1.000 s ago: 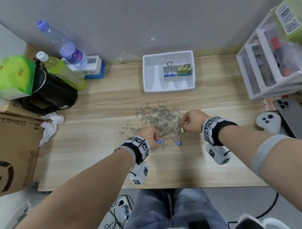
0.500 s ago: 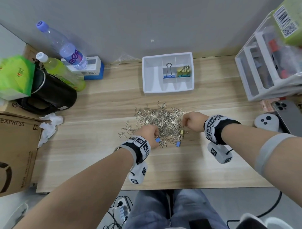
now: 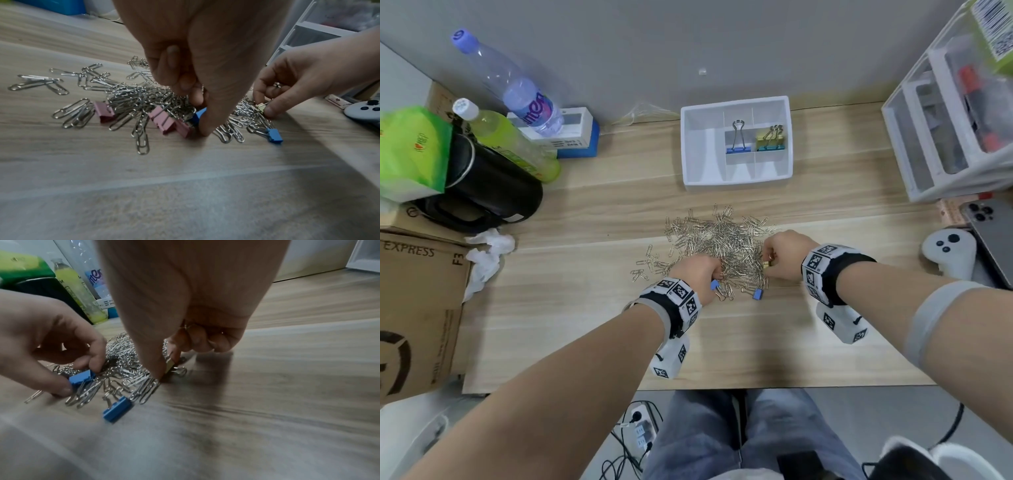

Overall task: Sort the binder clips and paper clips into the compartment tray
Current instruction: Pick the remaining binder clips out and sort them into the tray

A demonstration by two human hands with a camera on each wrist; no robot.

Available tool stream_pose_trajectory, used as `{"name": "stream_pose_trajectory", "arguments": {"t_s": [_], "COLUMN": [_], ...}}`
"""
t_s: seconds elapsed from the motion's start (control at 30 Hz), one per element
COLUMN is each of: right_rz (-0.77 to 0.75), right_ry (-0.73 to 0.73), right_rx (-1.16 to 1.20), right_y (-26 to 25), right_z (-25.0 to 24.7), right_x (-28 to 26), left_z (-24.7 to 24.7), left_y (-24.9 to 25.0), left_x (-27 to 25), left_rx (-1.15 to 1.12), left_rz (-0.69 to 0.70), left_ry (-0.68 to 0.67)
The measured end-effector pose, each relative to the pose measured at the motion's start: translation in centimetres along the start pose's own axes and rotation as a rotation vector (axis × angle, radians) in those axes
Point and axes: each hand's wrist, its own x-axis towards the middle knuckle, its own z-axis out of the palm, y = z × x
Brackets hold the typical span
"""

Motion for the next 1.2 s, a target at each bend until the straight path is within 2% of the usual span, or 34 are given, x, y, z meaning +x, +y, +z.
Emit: {"name": "stream_pose_trajectory", "arguments": {"t_s": [0.17, 0.47, 0.73, 0.9, 1.03, 1.2], "right_rz": [0.083, 0.185, 0.191, 0.162, 0.219, 0.277], "right_ry": [-0.013, -0.11, -0.207, -0.211, -0.172, -0.151], "right_rx": [0.083, 0.5, 0.545, 0.581, 0.584, 0.638], "right_y": [-0.1, -1.1, -0.2, 0.5, 1.8, 3.3], "right_z": [-1.1, -2.3, -2.6, -2.9, -3.0, -2.6], "right_x": [0.4, 0.8, 0.8, -0.2, -0.4, -0.4], "left_z": [-1.0, -2.7, -2.6, -2.4, -2.3, -1.3], "left_y": [0.3, 0.1, 2.0, 3.2, 4.6, 5.5], "left_x": [-0.1, -0.4, 0.4, 1.6, 2.8, 3.2], "left_rx": [-0.003, -0.319, -0.369, -0.346, -0.251, -0.06], "left_rz": [-0.004, 0.0, -0.077, -0.026, 0.002, 0.137], "left_ry": [-0.023, -0.095, -0.114, -0.15, -0.144, -0.184]}}
